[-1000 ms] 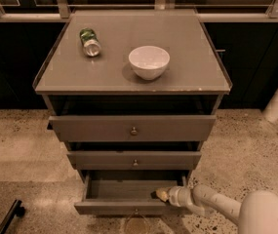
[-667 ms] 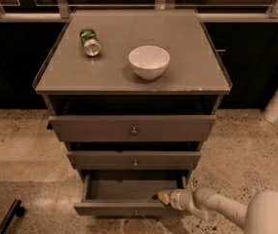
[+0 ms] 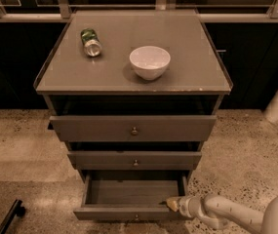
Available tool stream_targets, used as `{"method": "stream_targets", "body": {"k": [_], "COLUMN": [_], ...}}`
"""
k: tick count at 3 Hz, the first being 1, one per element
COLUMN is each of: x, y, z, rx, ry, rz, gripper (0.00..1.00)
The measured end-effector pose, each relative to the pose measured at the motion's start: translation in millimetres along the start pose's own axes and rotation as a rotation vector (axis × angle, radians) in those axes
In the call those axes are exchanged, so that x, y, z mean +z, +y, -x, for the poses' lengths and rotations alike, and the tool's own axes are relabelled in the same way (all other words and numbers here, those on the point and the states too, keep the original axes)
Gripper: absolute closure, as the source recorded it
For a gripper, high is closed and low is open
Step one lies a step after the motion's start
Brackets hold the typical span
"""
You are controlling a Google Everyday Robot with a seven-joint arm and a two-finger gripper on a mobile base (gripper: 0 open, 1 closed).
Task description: Open bottom drawer
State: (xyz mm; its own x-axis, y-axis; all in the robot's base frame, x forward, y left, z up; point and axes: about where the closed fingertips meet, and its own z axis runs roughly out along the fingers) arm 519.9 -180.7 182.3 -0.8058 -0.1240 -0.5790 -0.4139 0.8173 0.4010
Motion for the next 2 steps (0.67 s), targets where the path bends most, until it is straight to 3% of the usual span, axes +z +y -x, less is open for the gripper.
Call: {"method": "stream_targets", "body": {"k": [2], "x": [-13.2], "y": [13.6], "z": [-25.0], "rx": [0.011], "ry": [0.033], "rz": [0.015], "gripper": [1.0]}}
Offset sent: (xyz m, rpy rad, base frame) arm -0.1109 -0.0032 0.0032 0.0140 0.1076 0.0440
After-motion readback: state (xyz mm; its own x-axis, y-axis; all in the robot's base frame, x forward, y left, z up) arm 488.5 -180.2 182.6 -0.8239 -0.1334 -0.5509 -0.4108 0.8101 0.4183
